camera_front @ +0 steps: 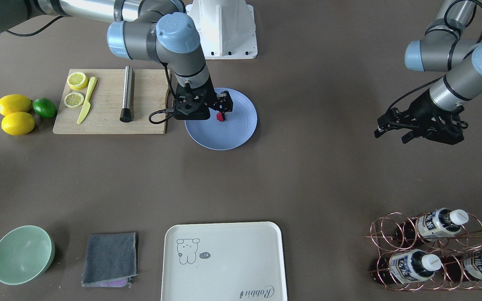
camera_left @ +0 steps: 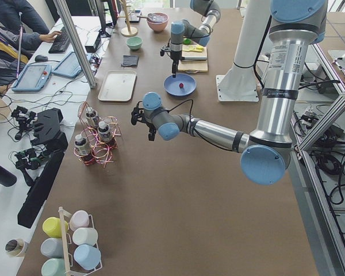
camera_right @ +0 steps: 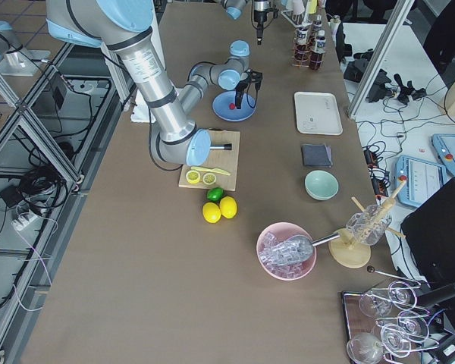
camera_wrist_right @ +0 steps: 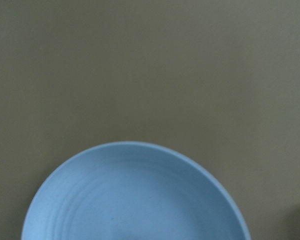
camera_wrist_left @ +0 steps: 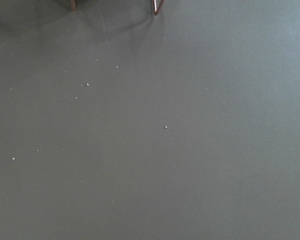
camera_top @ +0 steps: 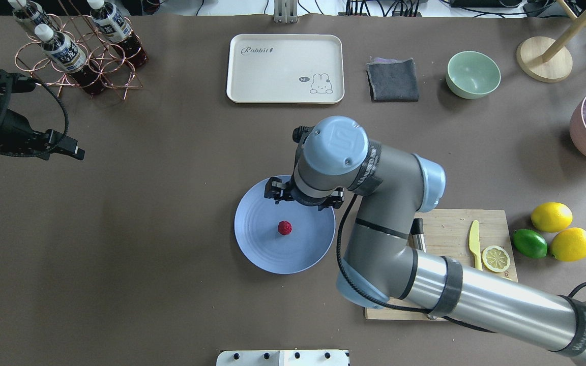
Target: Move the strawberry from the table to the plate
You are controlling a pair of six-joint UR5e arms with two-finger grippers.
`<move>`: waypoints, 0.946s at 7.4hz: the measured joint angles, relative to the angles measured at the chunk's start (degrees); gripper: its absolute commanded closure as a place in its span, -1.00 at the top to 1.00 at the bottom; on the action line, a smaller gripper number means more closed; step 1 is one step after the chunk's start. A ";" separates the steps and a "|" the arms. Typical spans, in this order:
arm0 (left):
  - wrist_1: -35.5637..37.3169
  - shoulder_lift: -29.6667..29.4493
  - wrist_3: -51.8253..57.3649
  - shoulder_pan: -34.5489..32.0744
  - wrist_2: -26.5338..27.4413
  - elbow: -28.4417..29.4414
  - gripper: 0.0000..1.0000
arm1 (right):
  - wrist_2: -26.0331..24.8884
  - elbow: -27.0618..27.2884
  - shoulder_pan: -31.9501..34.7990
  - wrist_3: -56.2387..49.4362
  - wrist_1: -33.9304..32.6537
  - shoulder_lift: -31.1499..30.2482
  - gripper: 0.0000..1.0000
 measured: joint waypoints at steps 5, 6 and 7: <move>8.58 3.95 13.12 -8.88 -5.21 -2.56 0.93 | 17.20 3.00 30.23 -46.45 -5.74 -19.02 1.00; 14.87 4.31 20.56 -12.12 -5.50 -3.92 0.93 | 18.17 0.30 35.66 -57.65 -7.91 -20.73 1.00; 21.61 4.53 28.87 -15.88 -5.48 -4.88 0.93 | 18.70 -3.41 40.83 -67.92 -9.32 -21.81 1.00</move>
